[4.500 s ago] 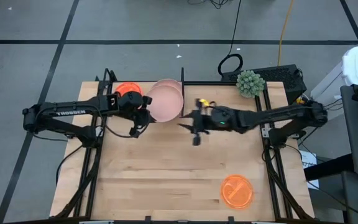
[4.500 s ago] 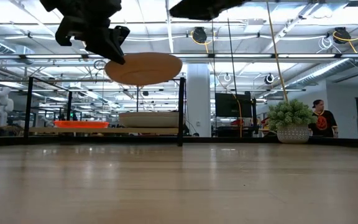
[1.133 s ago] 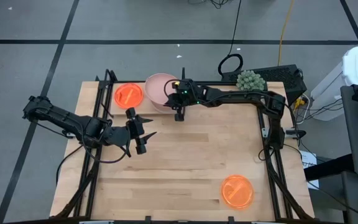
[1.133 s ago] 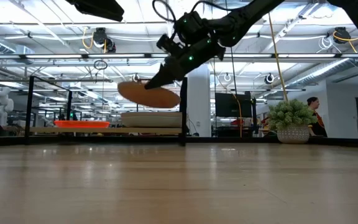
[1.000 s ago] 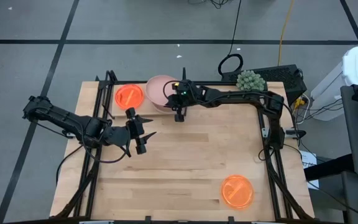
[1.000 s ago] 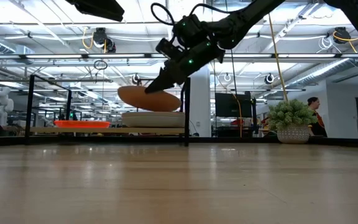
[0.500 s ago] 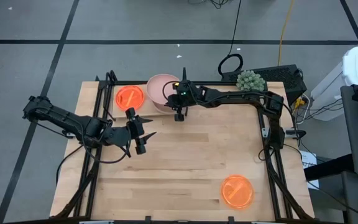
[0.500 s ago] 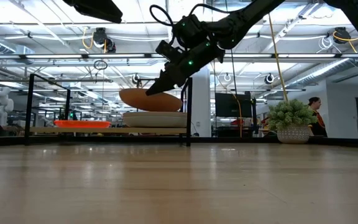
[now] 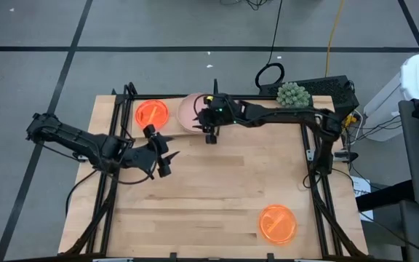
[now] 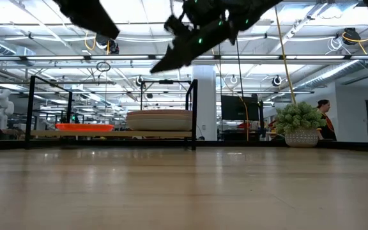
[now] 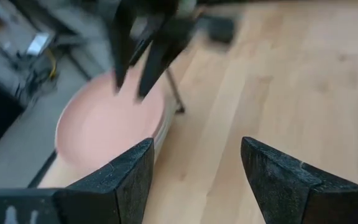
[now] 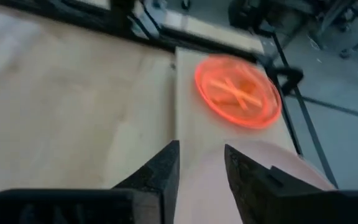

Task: Place and stack plates onto a shelf
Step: Stack the transparent orange plate on top of the orange transparent plate on the shelf

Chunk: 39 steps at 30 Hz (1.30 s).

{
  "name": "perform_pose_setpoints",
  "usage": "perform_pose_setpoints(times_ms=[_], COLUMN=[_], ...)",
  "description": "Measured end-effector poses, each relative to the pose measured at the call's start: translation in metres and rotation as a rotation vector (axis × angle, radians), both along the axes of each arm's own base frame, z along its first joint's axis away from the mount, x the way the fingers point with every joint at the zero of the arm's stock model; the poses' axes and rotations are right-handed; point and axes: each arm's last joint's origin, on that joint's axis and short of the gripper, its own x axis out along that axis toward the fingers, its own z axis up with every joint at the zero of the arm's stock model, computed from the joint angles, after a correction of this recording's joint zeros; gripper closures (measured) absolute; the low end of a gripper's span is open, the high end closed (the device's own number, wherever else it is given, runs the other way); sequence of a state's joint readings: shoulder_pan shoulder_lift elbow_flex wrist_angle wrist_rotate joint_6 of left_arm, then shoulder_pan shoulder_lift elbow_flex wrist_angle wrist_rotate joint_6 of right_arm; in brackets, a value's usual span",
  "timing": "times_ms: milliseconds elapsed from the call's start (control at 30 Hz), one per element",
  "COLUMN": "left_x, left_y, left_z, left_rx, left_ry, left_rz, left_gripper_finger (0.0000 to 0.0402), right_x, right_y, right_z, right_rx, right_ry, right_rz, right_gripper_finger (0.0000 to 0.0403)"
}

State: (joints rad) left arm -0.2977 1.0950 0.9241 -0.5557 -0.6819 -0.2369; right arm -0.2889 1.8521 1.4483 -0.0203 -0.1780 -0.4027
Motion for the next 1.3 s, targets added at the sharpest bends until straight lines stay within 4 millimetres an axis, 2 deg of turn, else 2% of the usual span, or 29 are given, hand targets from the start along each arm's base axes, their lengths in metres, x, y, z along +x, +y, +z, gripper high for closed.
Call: perform_pose_setpoints(times_ms=[200,300,400,567,700,833,933,1100,1300], left_x=[-0.007,-0.012,-0.015,-0.023,-0.032,-0.041,-0.049,-0.063,-0.07], left_y=[0.015,0.02,0.021,0.022,0.031,0.039,0.042,0.051,0.065], left_z=[-0.026,-0.04,-0.052,-0.077,-0.1,-0.117,-0.131,-0.15,-0.158], left_rx=[-0.029,-0.062,-0.12,-0.167,-0.198,-0.279,-0.317,-0.364,-0.306], left_ry=[0.115,0.179,0.227,0.322,0.373,0.384,0.394,0.4,0.368], left_rz=[0.106,0.127,0.105,0.071,0.161,0.282,0.359,0.511,0.64], left_gripper_finger=[0.0156,0.0165,0.0196,0.0279,0.0332,0.0357,0.0362,0.0362,0.0363], right_x=[-0.023,-0.042,-0.062,-0.092,-0.111,-0.121,-0.123,-0.122,-0.122], right_y=[0.04,0.058,0.07,0.08,0.075,0.065,0.054,0.036,0.024], right_z=[0.039,0.043,0.028,-0.018,-0.053,-0.074,-0.081,-0.091,-0.099], right_rx=[0.042,0.083,0.116,0.118,0.143,0.143,0.136,0.147,0.146], right_ry=[0.036,0.068,0.047,-0.056,-0.093,-0.115,-0.117,-0.117,-0.108], right_rz=[0.065,0.081,0.084,-0.006,-0.046,-0.087,-0.118,-0.116,-0.142], right_gripper_finger=[0.0289,0.0289,0.0289,0.0308,0.0344,0.0385,0.04,0.0397,0.0401])
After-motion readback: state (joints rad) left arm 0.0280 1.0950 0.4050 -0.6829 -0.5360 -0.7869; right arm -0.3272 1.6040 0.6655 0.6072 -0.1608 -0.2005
